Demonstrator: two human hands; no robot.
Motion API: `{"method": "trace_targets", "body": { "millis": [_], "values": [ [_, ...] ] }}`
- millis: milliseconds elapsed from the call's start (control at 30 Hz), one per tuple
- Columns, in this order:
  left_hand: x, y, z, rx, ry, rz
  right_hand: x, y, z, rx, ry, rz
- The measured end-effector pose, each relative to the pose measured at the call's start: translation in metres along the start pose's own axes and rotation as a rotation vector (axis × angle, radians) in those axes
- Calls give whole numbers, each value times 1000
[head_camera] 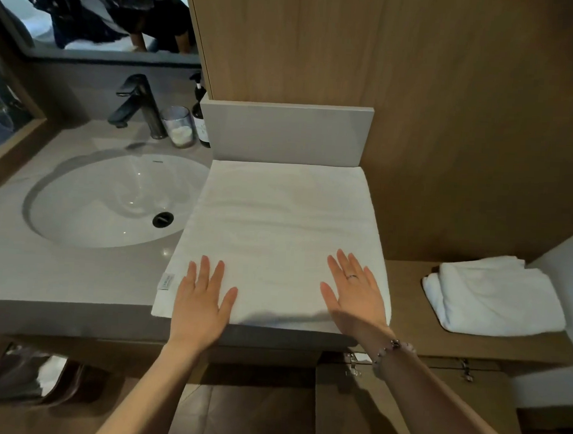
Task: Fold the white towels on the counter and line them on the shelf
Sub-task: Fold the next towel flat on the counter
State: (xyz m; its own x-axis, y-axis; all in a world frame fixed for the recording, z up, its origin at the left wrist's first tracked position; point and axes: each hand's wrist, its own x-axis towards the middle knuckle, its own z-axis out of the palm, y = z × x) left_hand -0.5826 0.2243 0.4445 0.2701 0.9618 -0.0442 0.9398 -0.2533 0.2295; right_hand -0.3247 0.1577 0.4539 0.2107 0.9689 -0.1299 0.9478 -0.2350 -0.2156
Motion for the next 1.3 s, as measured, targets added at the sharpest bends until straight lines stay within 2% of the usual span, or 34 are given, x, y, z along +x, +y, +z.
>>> {"method": "trace_targets", "body": {
  "millis": [133,333,400,433,500,567,600,667,733,800,900,1067,1167,1300],
  "values": [
    [-8,-13,-6,30,-28,-73,-4,5,1,-5,17,39],
    [-11,-30,-12,34,-70,-81,-6,4,-6,-38,-60,84],
    [-8,-33,-16,-182,-68,-78,-7,2,-7,-17,-71,127],
    [-9,-34,-21,-368,-6,-104,-9,2,-6,21,-40,170],
    [-16,-36,-29,-682,244,-270,-19,3,-2,158,120,283],
    [-25,-36,-38,-865,440,-580,-33,2,0,405,302,435],
    [-27,-38,-39,-964,448,-721,-41,0,1,576,359,525],
    [-26,-46,-35,-1173,323,-875,-50,-3,4,905,389,680],
    [-25,-50,-29,-1293,177,-862,-54,-1,7,1063,404,755],
    [-26,-49,-24,-1317,107,-820,-56,4,7,1089,448,784],
    [-26,-48,-23,-1315,110,-778,-62,8,4,1107,507,802],
    [-25,-42,-30,-1350,145,-757,-75,0,5,1178,421,720],
    [-24,-37,-37,-1304,147,-709,-80,-1,4,1203,431,689],
    [-15,-37,-47,-1301,43,-705,-80,4,4,1189,461,663]
  ]
}}
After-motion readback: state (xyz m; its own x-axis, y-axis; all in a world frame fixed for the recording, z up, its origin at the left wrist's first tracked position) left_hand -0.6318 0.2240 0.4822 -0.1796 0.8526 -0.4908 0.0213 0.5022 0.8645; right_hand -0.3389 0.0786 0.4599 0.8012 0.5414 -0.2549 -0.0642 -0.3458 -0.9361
